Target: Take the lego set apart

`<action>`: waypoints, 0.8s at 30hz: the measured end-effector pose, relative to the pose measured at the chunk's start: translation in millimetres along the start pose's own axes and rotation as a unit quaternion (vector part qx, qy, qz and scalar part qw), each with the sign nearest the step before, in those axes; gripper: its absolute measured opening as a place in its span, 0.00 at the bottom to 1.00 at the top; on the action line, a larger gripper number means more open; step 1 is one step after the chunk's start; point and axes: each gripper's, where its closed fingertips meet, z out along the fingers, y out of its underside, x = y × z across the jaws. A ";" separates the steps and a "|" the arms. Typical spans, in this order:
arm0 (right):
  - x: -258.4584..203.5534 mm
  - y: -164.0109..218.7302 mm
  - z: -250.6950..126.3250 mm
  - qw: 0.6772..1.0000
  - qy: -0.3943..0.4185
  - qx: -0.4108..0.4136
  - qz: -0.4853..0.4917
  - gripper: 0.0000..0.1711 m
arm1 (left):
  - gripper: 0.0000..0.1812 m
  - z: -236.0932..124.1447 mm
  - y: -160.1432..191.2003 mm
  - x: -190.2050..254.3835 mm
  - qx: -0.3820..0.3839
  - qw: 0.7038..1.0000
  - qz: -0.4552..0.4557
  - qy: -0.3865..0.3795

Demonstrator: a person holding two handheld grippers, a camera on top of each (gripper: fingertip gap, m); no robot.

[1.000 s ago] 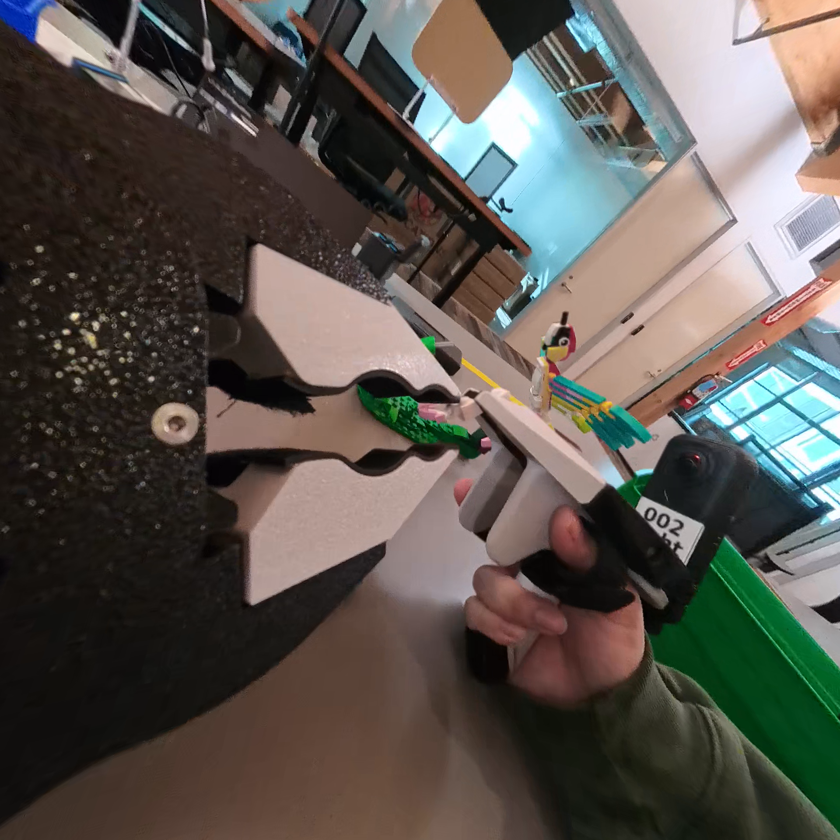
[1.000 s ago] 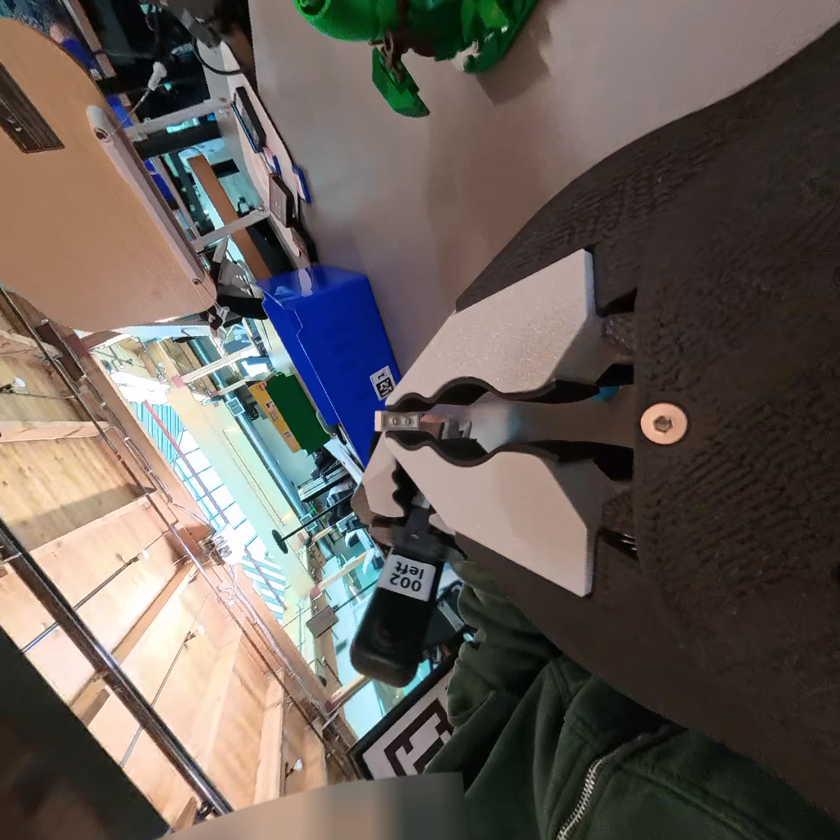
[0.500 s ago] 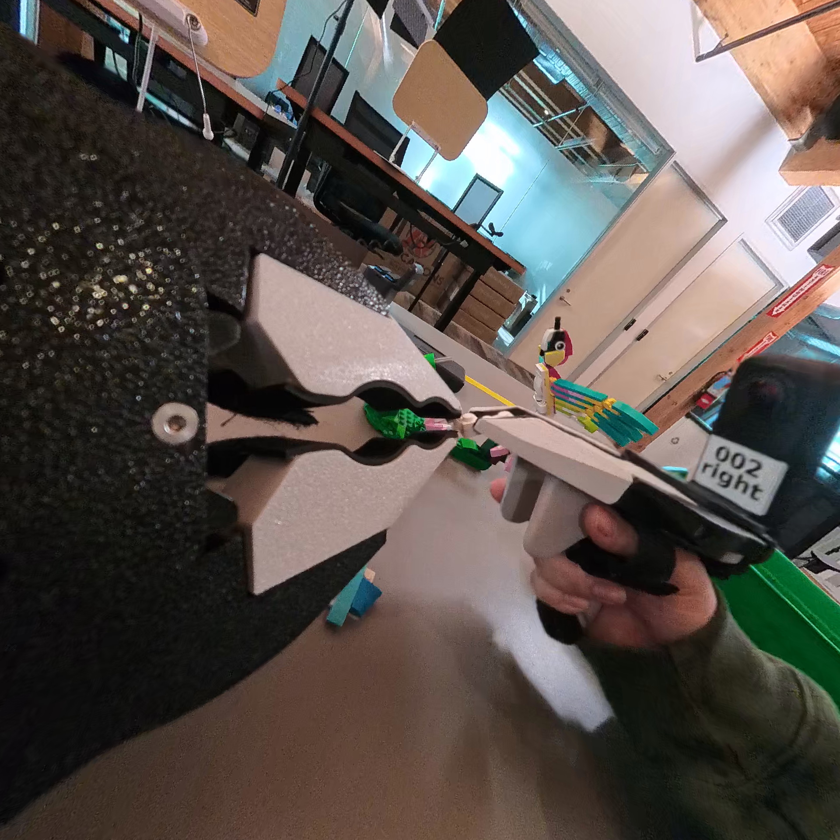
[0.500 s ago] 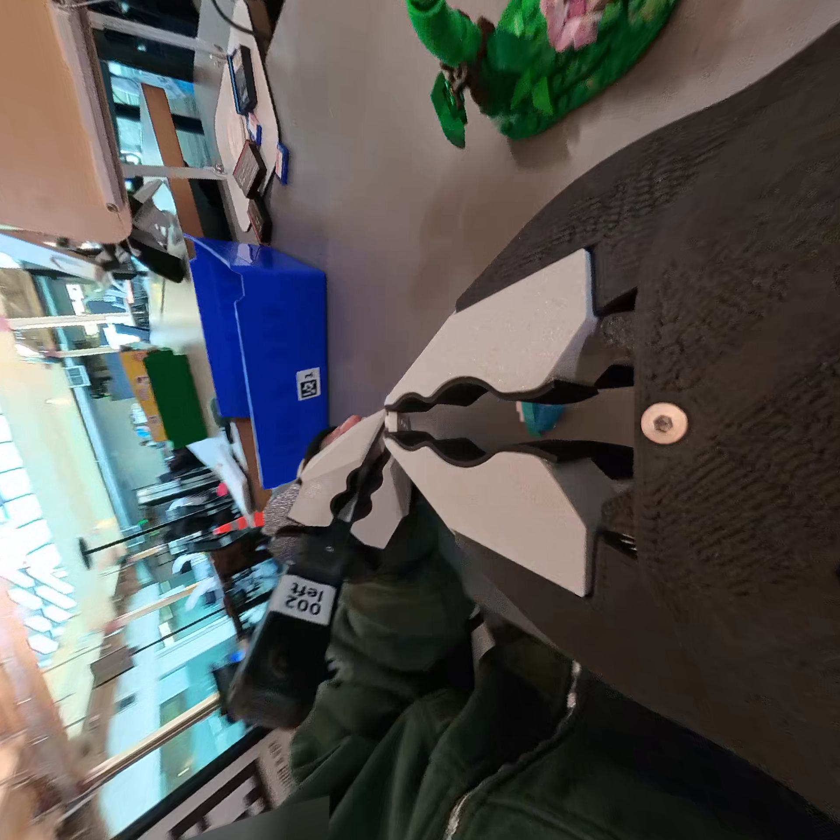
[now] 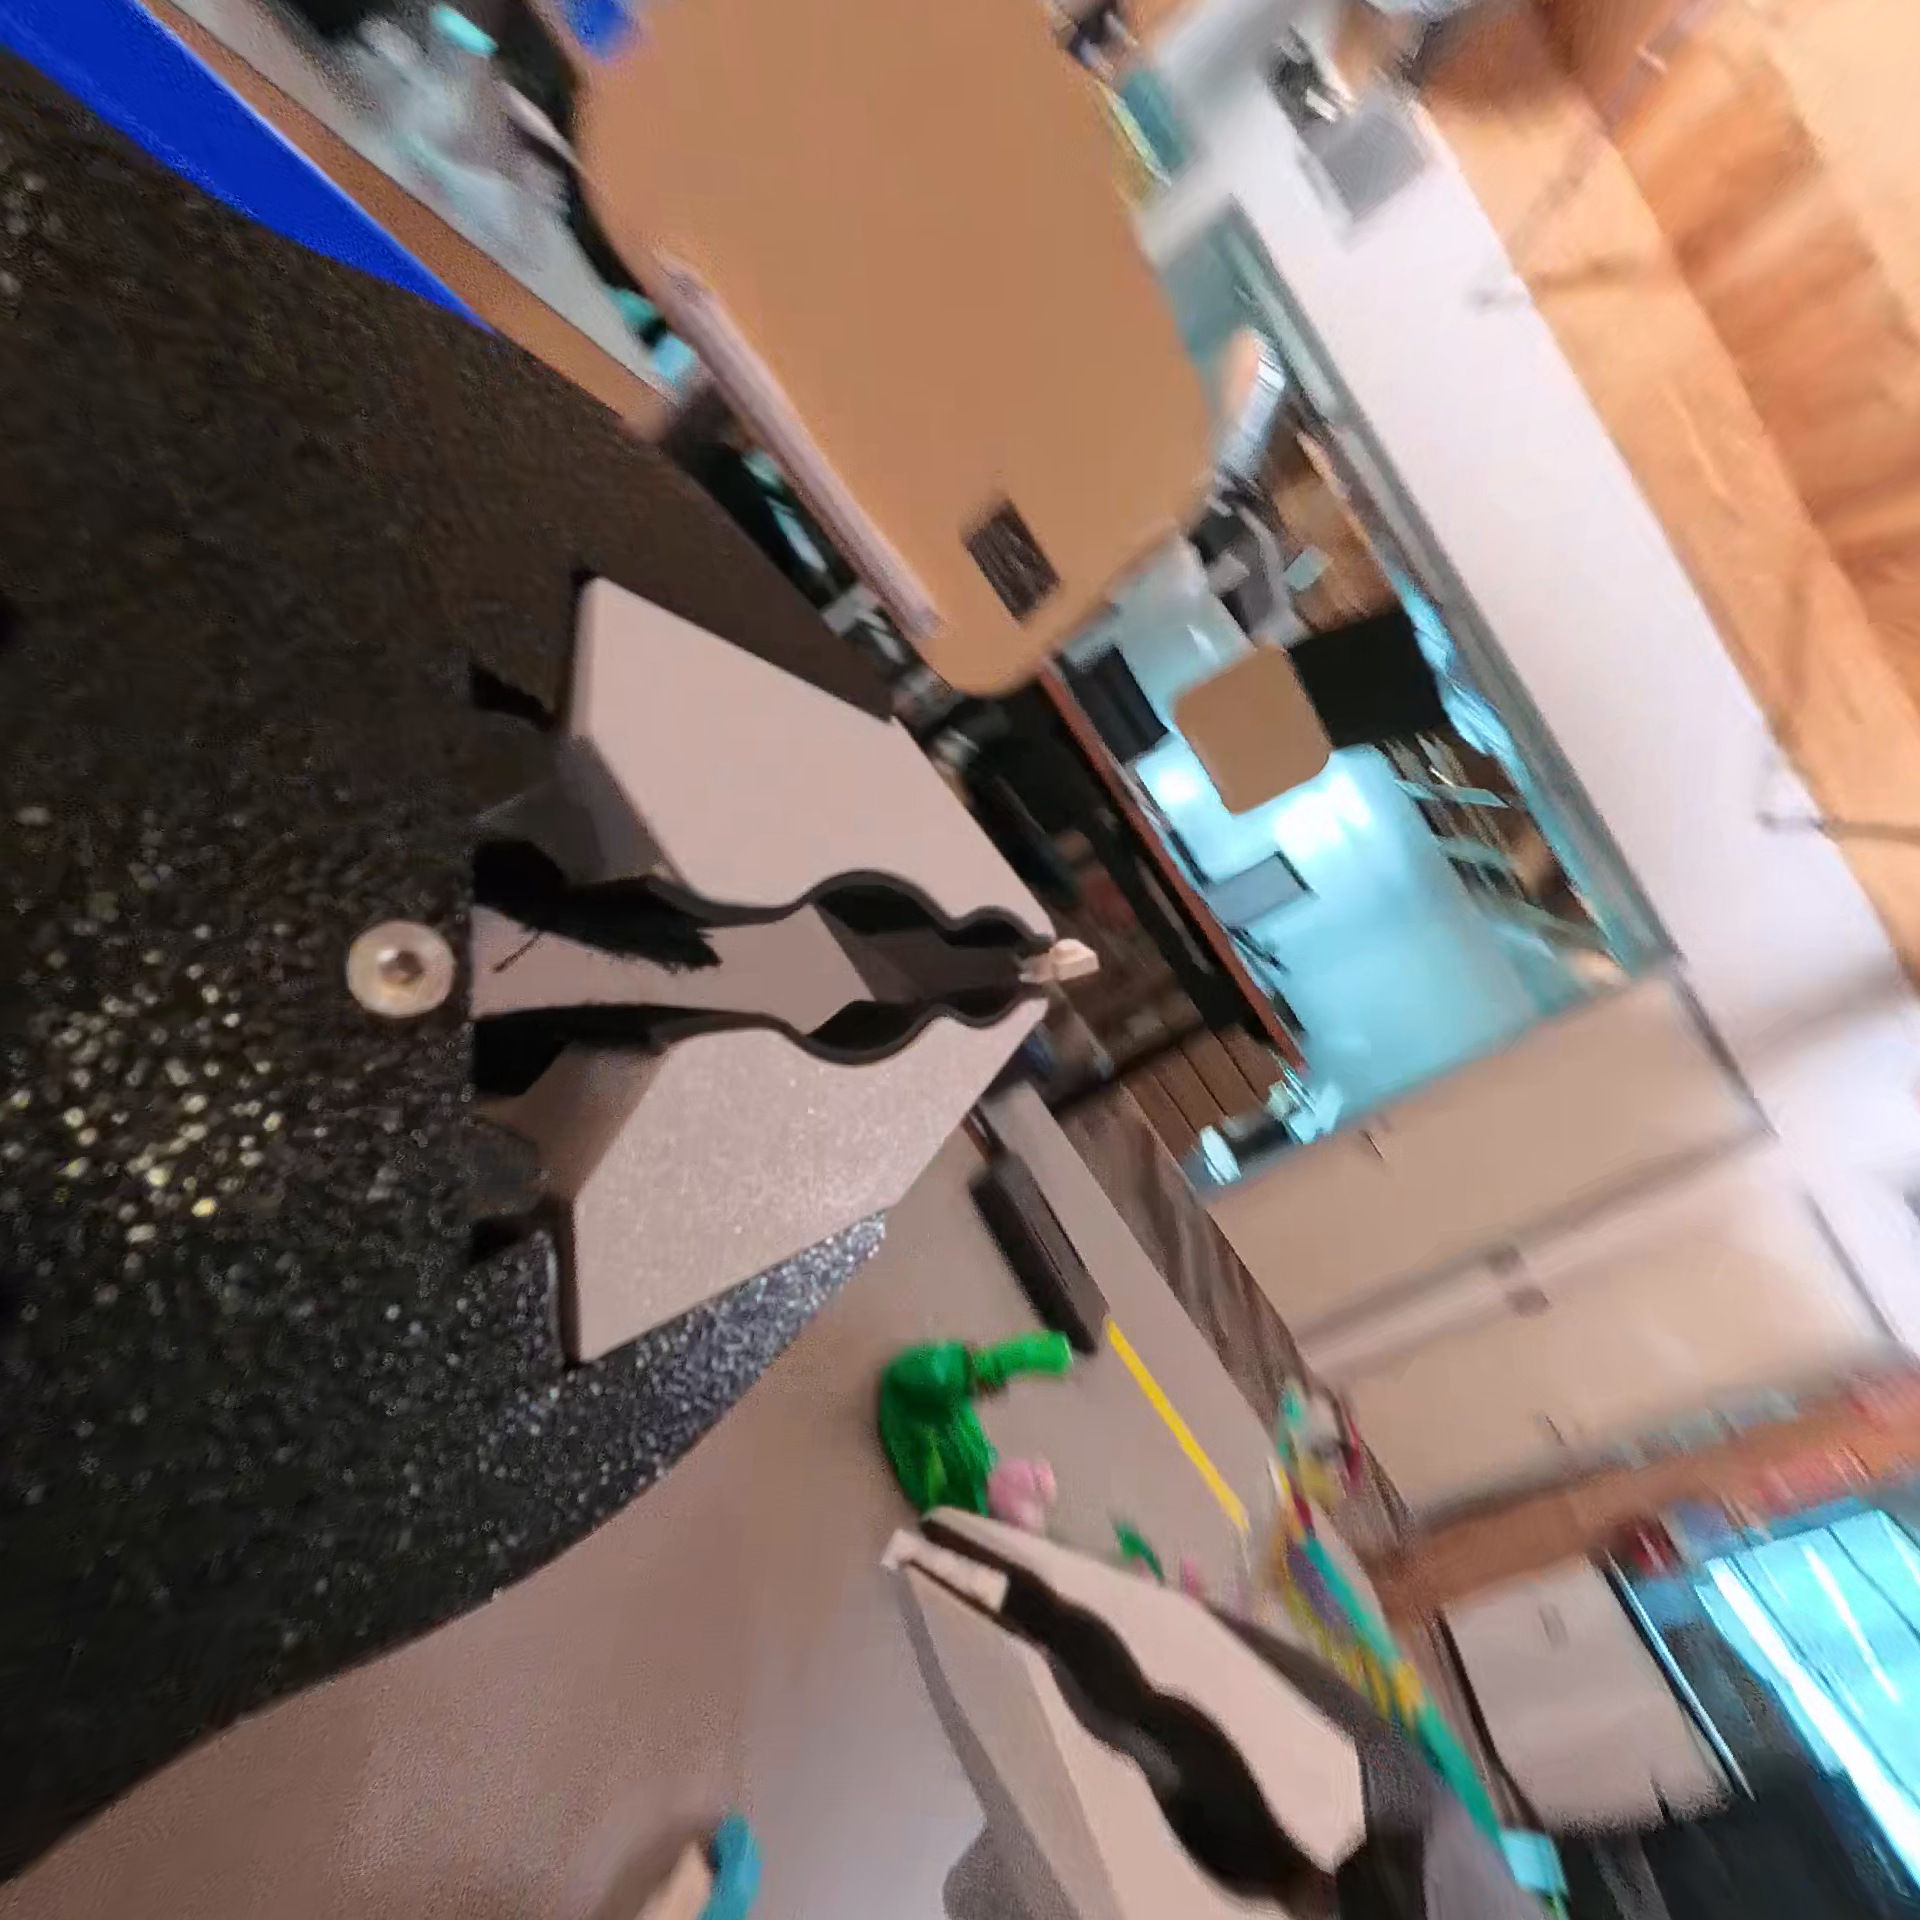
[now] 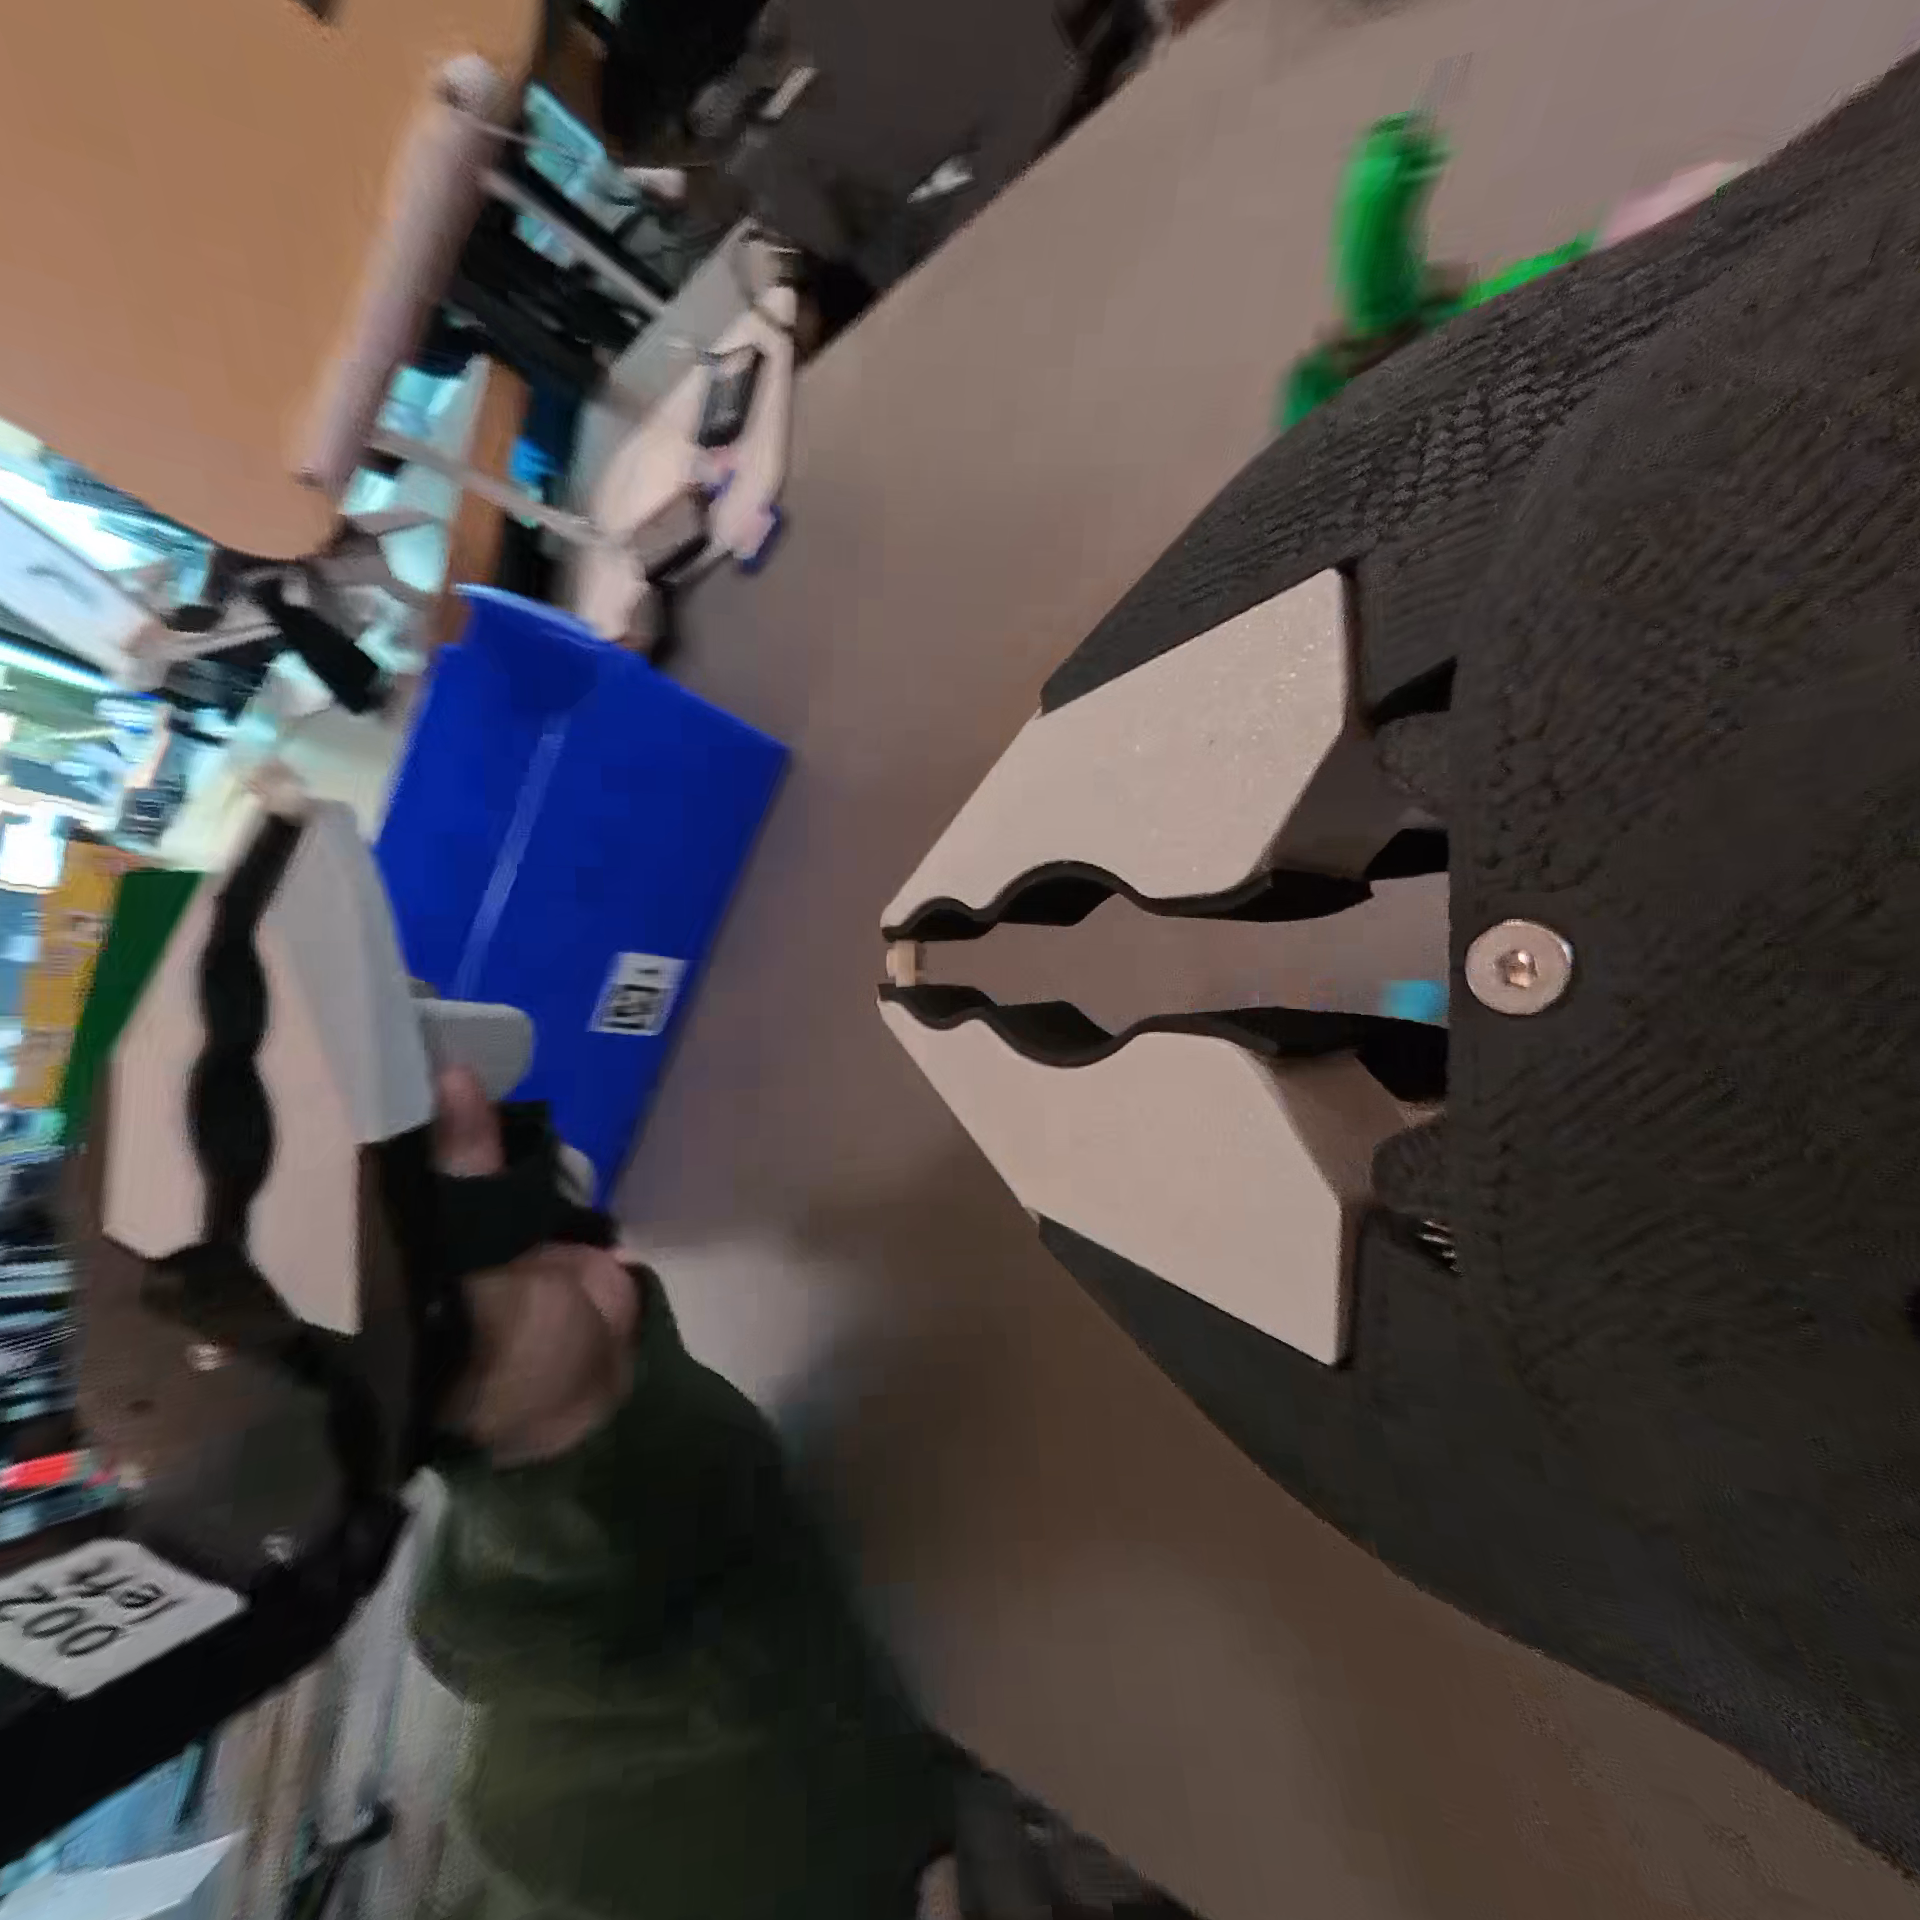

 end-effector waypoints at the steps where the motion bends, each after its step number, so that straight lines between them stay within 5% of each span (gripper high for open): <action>1: 2.3 -18.7 17.0 1.000 -0.003 0.019 -0.001 0.03 | 0.02 -8.4 9.1 -24.4 -0.035 0.999 -0.015 -0.026; 7: 23.7 -129.4 158.3 0.996 -0.032 0.066 -0.049 0.04 | 0.02 -66.8 72.2 -150.2 -0.245 0.958 -0.091 -0.114; 9: 35.1 -137.0 206.0 0.998 -0.034 0.040 -0.036 0.18 | 0.04 -77.8 94.3 -174.6 -0.287 0.944 -0.091 -0.132; 11: 42.3 -129.6 242.8 0.999 -0.041 -0.004 -0.009 0.35 | 0.33 -82.8 113.7 -182.3 -0.323 0.932 -0.105 -0.125; 13: 46.9 -120.9 262.9 0.999 -0.039 -0.033 0.003 0.40 | 0.44 -88.4 131.2 -185.7 -0.358 0.920 -0.101 -0.122; 18: 60.9 -117.9 257.4 1.000 0.001 -0.015 -0.006 0.45 | 0.45 -89.2 133.6 -175.4 -0.337 0.928 -0.121 -0.100; 24: 37.4 -112.7 129.9 0.995 -0.018 0.057 -0.075 0.38 | 0.40 -73.2 59.5 -84.5 -0.199 0.964 -0.171 0.034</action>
